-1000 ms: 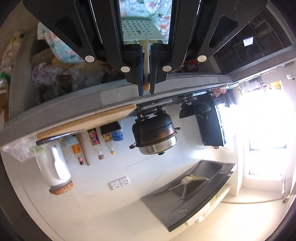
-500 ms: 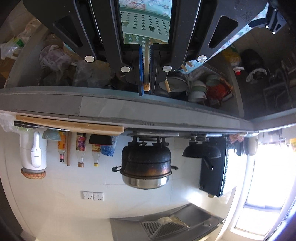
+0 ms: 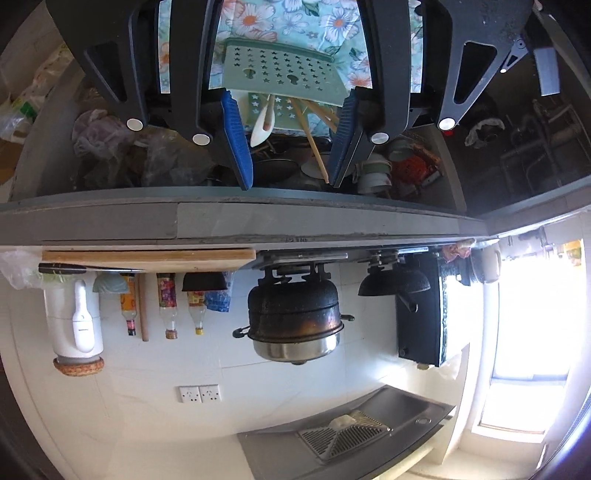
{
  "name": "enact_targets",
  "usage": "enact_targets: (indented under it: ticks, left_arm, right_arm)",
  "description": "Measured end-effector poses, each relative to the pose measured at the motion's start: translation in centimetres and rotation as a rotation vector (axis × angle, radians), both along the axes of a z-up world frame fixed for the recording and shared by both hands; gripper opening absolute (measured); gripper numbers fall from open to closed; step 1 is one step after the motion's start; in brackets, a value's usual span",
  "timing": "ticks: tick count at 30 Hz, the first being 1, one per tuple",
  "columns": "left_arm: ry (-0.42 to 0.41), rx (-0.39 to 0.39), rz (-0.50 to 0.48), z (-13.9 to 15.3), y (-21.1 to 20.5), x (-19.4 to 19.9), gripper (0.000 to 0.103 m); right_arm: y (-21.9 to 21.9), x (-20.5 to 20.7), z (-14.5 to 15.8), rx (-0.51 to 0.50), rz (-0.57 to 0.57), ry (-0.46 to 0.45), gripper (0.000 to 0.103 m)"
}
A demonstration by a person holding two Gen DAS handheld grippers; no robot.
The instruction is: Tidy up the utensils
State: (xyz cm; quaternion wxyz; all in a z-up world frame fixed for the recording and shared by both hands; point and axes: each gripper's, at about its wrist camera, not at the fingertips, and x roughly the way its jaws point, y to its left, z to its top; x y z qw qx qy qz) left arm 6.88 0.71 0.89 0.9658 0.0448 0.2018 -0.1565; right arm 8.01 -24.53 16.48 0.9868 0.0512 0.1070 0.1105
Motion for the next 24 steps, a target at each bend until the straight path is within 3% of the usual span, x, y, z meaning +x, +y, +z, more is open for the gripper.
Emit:
enact_targets:
  ticks: [4,11,13,17,24]
  left_arm:
    - [0.012,0.011,-0.028,-0.3,-1.0,0.1,0.097]
    - [0.121,0.113,-0.188,-2.9,-4.7,0.6,0.097]
    - [0.14,0.165,-0.234,-3.5,-6.0,0.6,0.097]
    - [0.142,0.283,-0.308,-4.6,-8.6,0.4,0.088]
    - [0.119,0.578,-0.408,-7.5,-12.5,0.5,0.057]
  right_arm:
    - [-2.6,-2.3,-2.3,0.102,0.016,0.116,0.046]
    - [-4.2,-2.4,-15.2,0.255,-0.03,0.62,0.047]
    - [-4.6,-2.8,-17.8,0.322,-0.041,0.705,0.047]
    - [-4.9,-3.7,-20.2,0.375,-0.053,0.767,0.047]
    - [-6.4,-4.3,-20.5,0.422,-0.049,0.767,0.047]
